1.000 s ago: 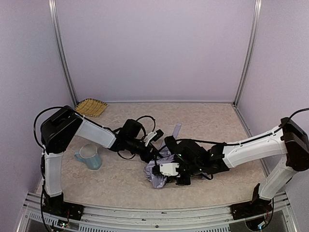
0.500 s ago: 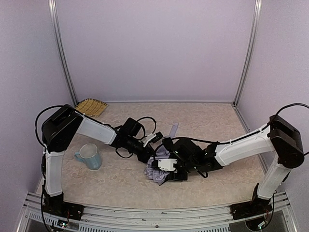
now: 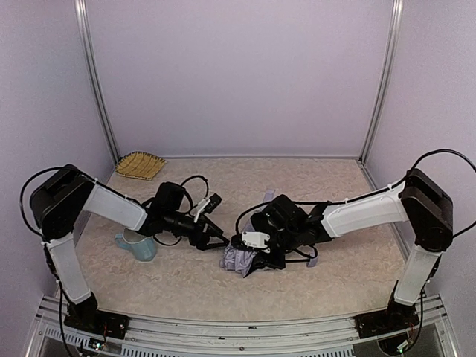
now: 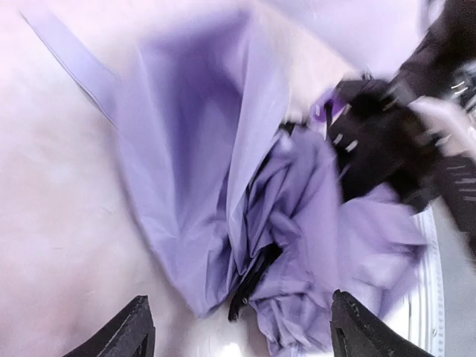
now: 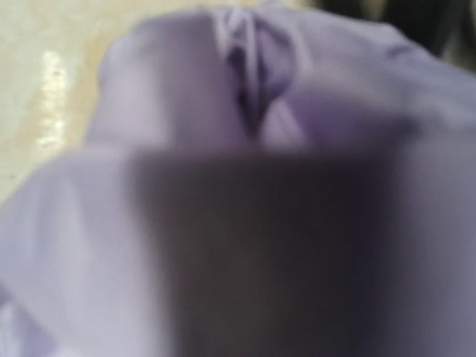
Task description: Put away the umbrella
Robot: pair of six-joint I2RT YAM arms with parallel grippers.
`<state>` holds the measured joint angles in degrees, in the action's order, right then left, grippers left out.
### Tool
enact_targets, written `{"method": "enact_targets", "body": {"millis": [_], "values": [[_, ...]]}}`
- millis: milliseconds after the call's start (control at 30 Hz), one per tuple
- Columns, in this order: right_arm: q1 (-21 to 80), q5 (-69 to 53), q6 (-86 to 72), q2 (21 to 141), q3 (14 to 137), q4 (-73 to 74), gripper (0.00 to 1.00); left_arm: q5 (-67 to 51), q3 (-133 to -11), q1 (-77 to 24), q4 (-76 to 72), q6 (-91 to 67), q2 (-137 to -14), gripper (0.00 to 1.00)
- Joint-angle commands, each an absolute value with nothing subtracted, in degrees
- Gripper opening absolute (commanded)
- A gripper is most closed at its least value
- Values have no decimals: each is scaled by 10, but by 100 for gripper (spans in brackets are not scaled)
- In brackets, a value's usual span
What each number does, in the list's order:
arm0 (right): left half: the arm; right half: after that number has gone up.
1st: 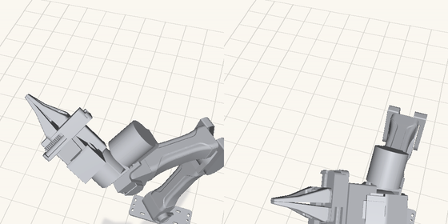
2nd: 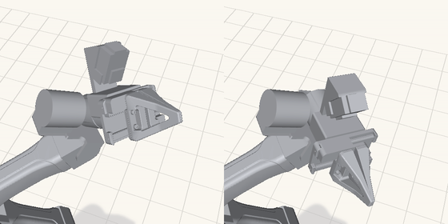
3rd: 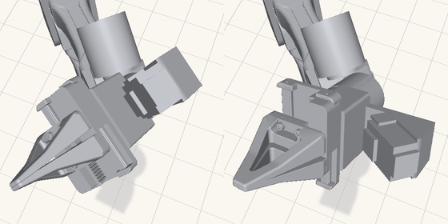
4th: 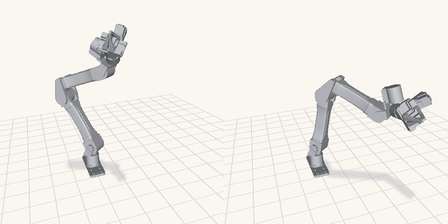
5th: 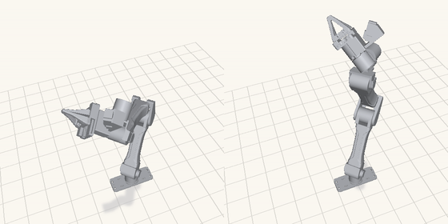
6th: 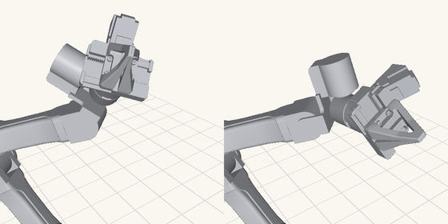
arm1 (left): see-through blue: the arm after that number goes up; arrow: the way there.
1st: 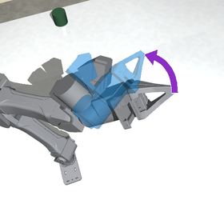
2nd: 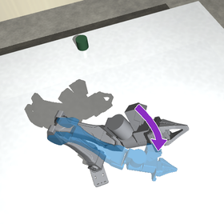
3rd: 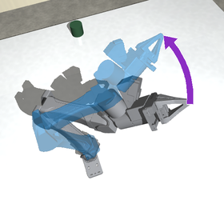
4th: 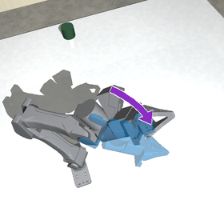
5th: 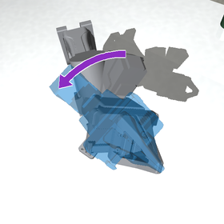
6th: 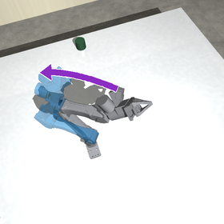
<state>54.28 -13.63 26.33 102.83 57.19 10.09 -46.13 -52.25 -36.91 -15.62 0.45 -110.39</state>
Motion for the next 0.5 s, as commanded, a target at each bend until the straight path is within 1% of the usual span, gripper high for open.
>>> {"method": "enact_targets", "body": {"millis": [0, 133, 167, 200, 267, 300, 367, 467], "values": [[530, -241, 214, 1062, 564, 222, 11, -407, -427, -355, -405, -51, -953, 79], [526, -303, 204, 1074, 576, 272, 10, -373, -331, -382, -465, 35, -840, 75], [525, -322, 202, 1079, 579, 285, 10, -373, -314, -400, -451, 82, -812, 74], [524, -339, 201, 1085, 584, 296, 10, -363, -301, -428, -408, 142, -790, 74], [522, -374, 199, 1098, 593, 320, 10, -306, -290, -503, -322, 279, -759, 74], [521, -397, 200, 1106, 601, 331, 10, -257, -288, -551, -291, 340, -755, 75], [519, -425, 202, 1121, 609, 348, 10, -194, -292, -606, -245, 388, -762, 78], [514, -463, 210, 1147, 622, 370, 10, -139, -310, -643, -204, 408, -798, 81]]}}
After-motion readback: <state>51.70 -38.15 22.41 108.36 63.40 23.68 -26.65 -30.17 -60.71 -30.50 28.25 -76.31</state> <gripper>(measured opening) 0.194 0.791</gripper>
